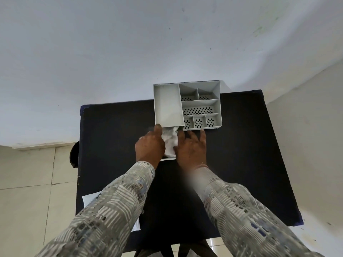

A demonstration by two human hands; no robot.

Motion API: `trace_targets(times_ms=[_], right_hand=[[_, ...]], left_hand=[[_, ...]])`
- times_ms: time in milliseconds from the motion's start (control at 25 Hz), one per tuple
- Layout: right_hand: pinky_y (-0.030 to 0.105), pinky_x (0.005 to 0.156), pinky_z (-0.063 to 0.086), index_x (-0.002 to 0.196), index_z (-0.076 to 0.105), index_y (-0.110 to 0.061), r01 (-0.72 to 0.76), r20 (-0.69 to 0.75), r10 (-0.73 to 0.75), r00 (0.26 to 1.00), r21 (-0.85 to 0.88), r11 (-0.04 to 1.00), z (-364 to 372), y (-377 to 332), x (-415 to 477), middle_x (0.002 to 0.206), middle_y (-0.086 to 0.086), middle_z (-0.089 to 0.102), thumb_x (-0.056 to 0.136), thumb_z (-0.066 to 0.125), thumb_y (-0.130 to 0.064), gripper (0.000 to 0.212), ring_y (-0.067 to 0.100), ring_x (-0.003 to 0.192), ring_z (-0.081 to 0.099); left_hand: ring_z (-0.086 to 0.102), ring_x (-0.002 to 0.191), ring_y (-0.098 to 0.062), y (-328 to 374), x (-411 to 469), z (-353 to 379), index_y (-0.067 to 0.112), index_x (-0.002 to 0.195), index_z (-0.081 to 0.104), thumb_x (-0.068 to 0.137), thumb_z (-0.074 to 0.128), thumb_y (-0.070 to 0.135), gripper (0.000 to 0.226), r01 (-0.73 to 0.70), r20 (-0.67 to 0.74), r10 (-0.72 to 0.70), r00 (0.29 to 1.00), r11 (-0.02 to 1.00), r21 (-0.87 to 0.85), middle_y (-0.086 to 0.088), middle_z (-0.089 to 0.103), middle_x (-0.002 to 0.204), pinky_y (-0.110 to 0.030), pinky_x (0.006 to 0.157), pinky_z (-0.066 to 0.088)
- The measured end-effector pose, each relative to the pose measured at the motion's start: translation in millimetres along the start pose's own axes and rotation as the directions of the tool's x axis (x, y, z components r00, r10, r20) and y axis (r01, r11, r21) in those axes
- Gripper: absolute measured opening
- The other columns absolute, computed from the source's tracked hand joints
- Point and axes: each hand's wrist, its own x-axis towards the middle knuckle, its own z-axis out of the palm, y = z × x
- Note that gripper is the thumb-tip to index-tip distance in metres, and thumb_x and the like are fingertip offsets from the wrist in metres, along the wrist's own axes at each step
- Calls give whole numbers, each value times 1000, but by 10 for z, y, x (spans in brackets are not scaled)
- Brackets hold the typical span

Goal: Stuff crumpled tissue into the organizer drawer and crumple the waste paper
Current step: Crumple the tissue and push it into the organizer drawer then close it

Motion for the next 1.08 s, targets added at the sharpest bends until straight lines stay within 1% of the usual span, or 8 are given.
trace_targets(times_ms=[160,320,440,600,840,920,1000,1080], right_hand=[[75,116,19,134,54,-19,110,7,-110,994,-68,992,-101,12,-59,95,11,71,82,68,-17,54,38,117,59],[80,113,18,131,58,-31,56,21,-54,998,-119,991,-163,48,47,128,13,57,84,75,-28,50,38,123,56],[81,113,19,137,59,-32,-25,140,43,989,-124,992,-119,81,149,139,14,54,95,62,-38,42,39,123,58],[82,113,16,153,43,-27,-62,285,104,953,-151,987,-32,30,184,139,14,55,99,52,-35,55,40,126,56],[73,114,29,165,11,-26,-181,484,96,870,132,975,-2,-38,134,154,15,45,103,45,-44,73,42,133,54],[66,110,41,163,21,-29,-180,380,62,923,283,942,-9,35,85,156,14,44,103,43,-43,65,41,129,58],[57,98,54,151,48,-25,-106,151,53,987,371,923,-5,111,4,145,12,57,101,45,-31,51,38,117,67],[51,86,58,130,65,-22,-66,49,54,997,302,951,5,196,-37,124,9,70,91,53,-20,41,37,98,73]], left_hand=[[78,84,-39,42,1,45,22,119,72,98,59,17,25,-161,65,152,986,973,167,-12,76,100,-41,66,58],[75,92,-39,7,44,-10,21,130,68,100,57,31,34,-99,86,85,993,979,178,-14,69,116,-43,71,59],[71,105,-42,-13,-5,0,22,147,53,101,55,30,47,-68,199,30,980,980,187,-16,61,131,-48,80,59],[72,112,-42,42,85,46,14,143,53,99,48,17,44,-86,291,15,956,969,233,-16,75,119,-48,83,59],[71,109,-47,60,112,77,13,151,44,97,51,16,55,-7,303,-26,953,994,108,-22,73,118,-47,85,57],[72,104,-45,11,32,76,17,155,45,98,48,15,58,5,218,-1,976,1000,-20,-21,74,114,-47,89,56],[71,110,-41,-14,-96,64,23,156,52,102,48,20,53,47,120,-20,993,973,-225,-19,75,121,-47,98,54],[69,119,-36,-10,-214,65,27,152,58,102,55,37,50,59,93,-33,995,955,-289,-14,71,135,-45,103,52]])
